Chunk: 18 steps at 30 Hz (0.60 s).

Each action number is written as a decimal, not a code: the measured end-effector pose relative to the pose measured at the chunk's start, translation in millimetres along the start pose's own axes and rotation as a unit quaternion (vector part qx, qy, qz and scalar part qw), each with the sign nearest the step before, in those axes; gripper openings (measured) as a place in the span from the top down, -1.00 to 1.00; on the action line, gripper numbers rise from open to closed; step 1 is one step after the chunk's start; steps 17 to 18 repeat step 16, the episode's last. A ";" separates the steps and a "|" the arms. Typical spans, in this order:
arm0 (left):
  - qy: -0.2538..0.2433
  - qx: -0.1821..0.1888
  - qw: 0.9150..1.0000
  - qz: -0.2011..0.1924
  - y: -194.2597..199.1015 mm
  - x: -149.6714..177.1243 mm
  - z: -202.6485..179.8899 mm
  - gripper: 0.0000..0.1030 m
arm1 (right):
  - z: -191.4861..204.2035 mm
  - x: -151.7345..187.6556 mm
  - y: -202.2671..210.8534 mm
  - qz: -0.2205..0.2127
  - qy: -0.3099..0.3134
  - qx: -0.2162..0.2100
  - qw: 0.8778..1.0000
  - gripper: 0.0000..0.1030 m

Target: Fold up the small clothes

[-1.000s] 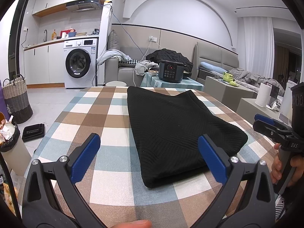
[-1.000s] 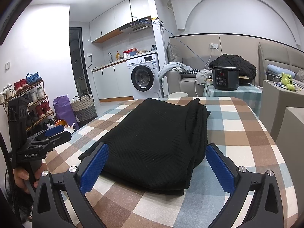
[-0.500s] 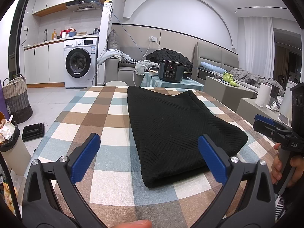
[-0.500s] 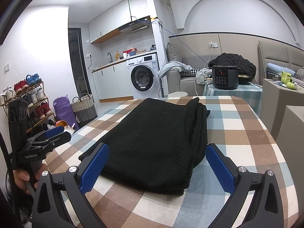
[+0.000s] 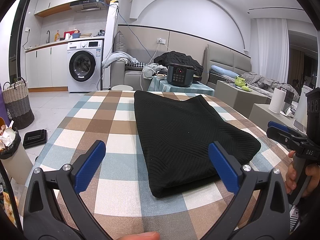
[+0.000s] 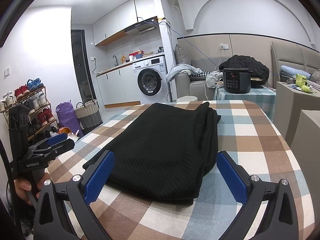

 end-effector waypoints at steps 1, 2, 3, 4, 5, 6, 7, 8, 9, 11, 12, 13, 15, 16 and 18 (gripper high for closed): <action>0.000 0.000 1.000 0.000 -0.1 0.1 0.0 -0.98 | 0.0 0.0 0.0 0.000 0.000 0.000 1.000 -1.00; 0.000 0.000 1.000 0.000 0.0 0.1 0.0 -0.98 | 0.0 -0.1 0.0 0.000 0.000 0.001 1.000 -1.00; 0.000 0.000 1.000 -0.001 0.0 0.0 0.0 -0.98 | 0.0 -0.2 0.1 0.000 0.000 0.000 1.000 -1.00; 0.000 0.000 1.000 0.000 0.2 -0.1 0.1 -0.98 | 0.0 -0.2 0.1 0.000 0.000 0.000 1.000 -1.00; 0.000 0.000 1.000 0.000 0.2 -0.1 0.1 -0.98 | 0.1 0.1 0.3 0.000 0.000 0.000 1.000 -1.00; -0.001 0.000 1.000 0.000 -0.4 0.0 0.2 -0.98 | 0.2 0.3 0.3 0.001 0.000 0.000 1.000 -1.00; 0.000 0.000 1.000 0.000 -0.1 0.1 0.3 -0.98 | 0.1 -0.3 0.1 0.001 -0.001 0.000 1.000 -1.00; 0.000 0.001 1.000 0.000 0.3 0.0 0.1 -0.98 | 0.2 -0.4 0.2 0.001 -0.001 0.000 1.000 -1.00; 0.000 0.001 1.000 -0.001 0.1 0.2 0.4 -0.98 | 0.3 0.3 0.7 0.002 -0.002 0.000 1.000 -1.00; 0.000 -0.001 1.000 -0.001 -0.2 0.0 0.2 -0.98 | 0.3 -0.6 0.3 0.001 -0.002 0.001 1.000 -1.00; 0.000 0.000 1.000 0.000 0.1 0.2 -0.1 -0.98 | 0.6 0.1 1.2 0.001 -0.002 0.001 1.000 -1.00; 0.001 -0.001 1.000 0.000 0.2 0.3 -0.3 -0.98 | 0.9 0.2 1.3 0.001 -0.002 0.000 1.000 -1.00; 0.001 -0.002 1.000 0.000 0.0 0.6 -0.5 -0.98 | 1.3 0.6 1.6 0.001 -0.003 0.000 1.000 -1.00; 0.002 -0.002 1.000 0.001 -0.5 0.8 -1.2 -0.98 | 1.4 0.8 1.8 0.002 -0.003 0.000 1.000 -1.00; 0.002 -0.002 1.000 0.001 -0.5 0.8 -1.2 -0.98 | 1.4 0.8 1.8 0.002 -0.003 0.000 1.000 -1.00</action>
Point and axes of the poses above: each gripper's, at about its wrist camera, not at the fingertips, and y roughly against the way its jaws point, z to its left, x to its underside, the point moved 1 cm from there along -y, roughly the way its jaws point, and after that the axes turned 13 degrees about -y, right-handed, at the moved point
